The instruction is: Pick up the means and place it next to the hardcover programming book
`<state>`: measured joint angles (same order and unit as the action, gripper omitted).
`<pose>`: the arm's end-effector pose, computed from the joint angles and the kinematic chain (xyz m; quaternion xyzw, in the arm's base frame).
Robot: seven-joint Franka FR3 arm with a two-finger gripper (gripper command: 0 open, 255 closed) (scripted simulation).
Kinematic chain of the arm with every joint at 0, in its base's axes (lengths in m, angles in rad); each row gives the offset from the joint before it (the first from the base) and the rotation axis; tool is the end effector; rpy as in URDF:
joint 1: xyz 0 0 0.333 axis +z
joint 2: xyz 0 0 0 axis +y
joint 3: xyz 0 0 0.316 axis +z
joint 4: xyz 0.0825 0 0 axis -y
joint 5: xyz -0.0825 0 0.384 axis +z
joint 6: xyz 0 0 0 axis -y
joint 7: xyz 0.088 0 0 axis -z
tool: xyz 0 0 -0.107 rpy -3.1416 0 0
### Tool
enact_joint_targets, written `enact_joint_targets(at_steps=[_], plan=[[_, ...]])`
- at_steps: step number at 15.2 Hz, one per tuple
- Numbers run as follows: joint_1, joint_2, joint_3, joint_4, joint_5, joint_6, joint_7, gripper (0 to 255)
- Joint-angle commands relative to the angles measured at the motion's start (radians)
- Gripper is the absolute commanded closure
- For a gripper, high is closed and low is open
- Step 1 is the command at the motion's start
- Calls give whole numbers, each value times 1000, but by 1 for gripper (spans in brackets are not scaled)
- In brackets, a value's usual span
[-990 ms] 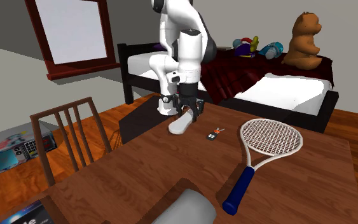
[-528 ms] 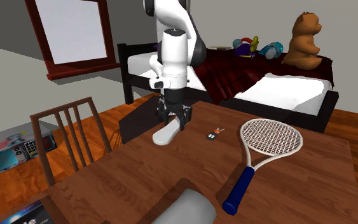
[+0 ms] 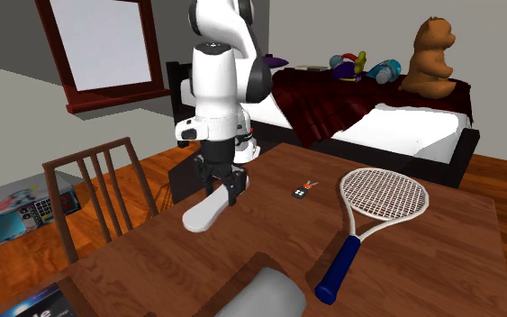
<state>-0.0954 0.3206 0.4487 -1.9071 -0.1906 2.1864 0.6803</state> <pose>0.5851 0.1933 0.3451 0.9930 -0.1176 0.0027 0.0088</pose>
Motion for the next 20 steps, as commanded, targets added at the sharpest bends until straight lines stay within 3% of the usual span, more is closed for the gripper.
enact_joint_targets(at_steps=[1, 8, 14, 20], plan=[[3, 61, -15, 87, -21, -30, -12, 255], [34, 312, -66, 485, -77, -182, -77, 255], [102, 602, -109, 995, -105, -390, -160, 255], [95, 617, -113, 940, -111, -322, -151, 255]])
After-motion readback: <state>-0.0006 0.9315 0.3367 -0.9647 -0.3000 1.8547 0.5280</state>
